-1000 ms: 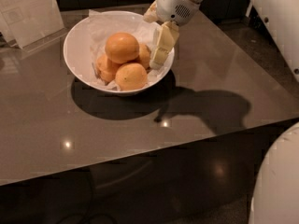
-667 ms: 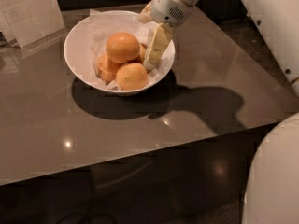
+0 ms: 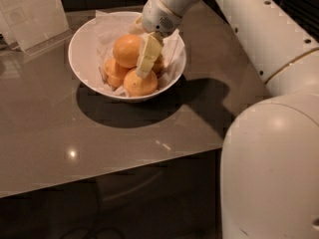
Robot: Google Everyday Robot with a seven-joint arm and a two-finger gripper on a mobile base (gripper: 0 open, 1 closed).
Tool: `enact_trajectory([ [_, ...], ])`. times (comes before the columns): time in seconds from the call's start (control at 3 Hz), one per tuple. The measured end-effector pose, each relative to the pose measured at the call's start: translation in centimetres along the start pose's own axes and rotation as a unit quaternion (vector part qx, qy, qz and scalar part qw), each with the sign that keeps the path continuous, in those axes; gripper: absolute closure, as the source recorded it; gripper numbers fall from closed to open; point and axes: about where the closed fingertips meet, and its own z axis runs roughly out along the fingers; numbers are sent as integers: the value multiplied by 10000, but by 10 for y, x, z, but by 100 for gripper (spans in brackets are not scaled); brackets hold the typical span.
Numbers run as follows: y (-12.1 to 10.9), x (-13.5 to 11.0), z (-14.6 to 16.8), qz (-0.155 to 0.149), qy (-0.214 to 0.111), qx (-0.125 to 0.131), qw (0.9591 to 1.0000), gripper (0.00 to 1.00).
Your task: Pick orange from white bowl
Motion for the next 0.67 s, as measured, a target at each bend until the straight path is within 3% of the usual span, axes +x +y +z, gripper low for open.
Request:
enact_trajectory([
  [0.33,-6,-3,19,-41,5,-235,9997,19],
  [0.67,-7,-3,20,-43,4,-241,9997,42],
])
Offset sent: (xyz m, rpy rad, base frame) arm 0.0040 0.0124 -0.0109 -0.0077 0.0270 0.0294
